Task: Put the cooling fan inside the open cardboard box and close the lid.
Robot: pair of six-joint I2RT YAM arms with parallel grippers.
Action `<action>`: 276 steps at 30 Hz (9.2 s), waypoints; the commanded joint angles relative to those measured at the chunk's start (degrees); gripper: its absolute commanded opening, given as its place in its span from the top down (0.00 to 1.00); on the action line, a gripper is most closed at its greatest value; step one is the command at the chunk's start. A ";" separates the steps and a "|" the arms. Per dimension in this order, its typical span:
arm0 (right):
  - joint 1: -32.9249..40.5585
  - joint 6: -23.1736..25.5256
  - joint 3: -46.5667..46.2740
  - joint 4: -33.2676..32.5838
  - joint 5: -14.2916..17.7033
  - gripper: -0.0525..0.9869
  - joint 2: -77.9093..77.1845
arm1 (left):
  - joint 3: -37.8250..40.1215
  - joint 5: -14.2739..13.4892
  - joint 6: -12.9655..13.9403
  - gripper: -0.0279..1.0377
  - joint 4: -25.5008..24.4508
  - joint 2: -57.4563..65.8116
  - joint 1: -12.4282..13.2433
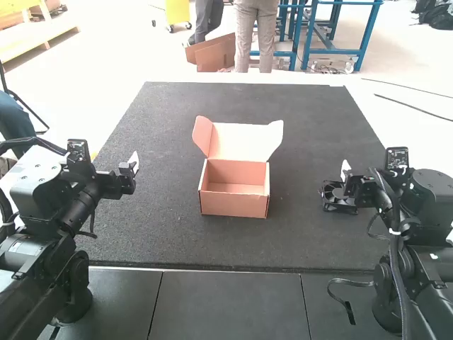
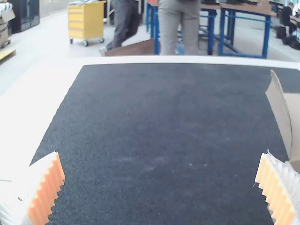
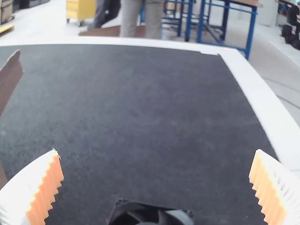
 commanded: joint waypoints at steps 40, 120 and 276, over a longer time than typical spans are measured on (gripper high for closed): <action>-0.02 4.75 1.11 14.10 1.25 0.07 -0.43 | 0.21 -2.16 0.46 0.07 11.78 -0.56 0.70; -9.60 1.50 57.36 -37.41 6.79 0.08 91.24 | 52.42 -0.23 -0.95 0.06 -31.99 51.47 0.53; 23.18 19.69 96.91 -46.64 8.99 0.09 99.59 | 48.55 4.17 -1.82 0.06 -15.99 63.60 -4.40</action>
